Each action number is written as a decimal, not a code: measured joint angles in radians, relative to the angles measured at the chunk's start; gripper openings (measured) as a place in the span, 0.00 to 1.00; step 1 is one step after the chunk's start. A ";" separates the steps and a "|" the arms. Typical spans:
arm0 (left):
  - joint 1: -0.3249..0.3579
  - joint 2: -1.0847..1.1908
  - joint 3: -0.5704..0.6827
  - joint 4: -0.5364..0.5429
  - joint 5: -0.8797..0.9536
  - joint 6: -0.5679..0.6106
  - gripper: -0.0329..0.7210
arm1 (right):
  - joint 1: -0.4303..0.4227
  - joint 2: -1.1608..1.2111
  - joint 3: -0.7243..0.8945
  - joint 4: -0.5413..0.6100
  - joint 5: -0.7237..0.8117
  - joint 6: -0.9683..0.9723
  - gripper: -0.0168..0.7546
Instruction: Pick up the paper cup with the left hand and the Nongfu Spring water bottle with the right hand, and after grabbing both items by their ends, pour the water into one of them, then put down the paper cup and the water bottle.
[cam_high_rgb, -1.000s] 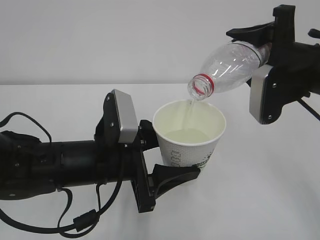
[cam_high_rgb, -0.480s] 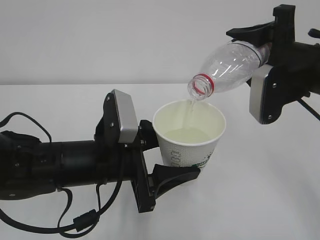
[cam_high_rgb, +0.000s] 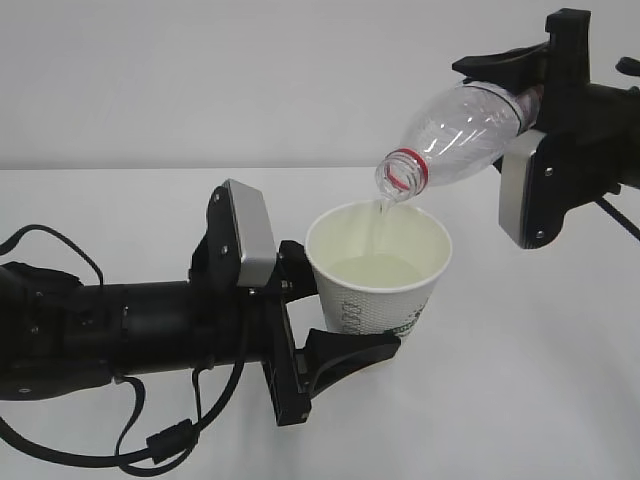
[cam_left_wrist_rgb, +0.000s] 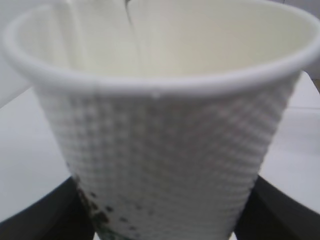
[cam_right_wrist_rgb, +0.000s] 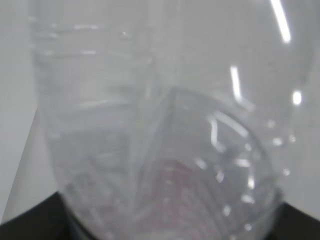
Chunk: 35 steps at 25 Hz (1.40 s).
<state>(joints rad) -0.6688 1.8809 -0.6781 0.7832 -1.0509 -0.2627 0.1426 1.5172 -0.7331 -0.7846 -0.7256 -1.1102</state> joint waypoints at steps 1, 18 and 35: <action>0.000 0.000 0.000 0.000 0.000 0.000 0.75 | 0.000 0.000 0.000 0.000 0.000 0.000 0.62; 0.000 0.000 0.000 0.000 0.000 0.000 0.75 | 0.000 0.000 -0.002 0.001 -0.001 0.000 0.62; 0.000 0.000 0.000 0.000 0.000 0.000 0.75 | 0.000 0.000 -0.002 0.002 -0.001 -0.002 0.62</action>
<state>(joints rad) -0.6688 1.8809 -0.6781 0.7832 -1.0509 -0.2627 0.1426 1.5168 -0.7350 -0.7825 -0.7270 -1.1123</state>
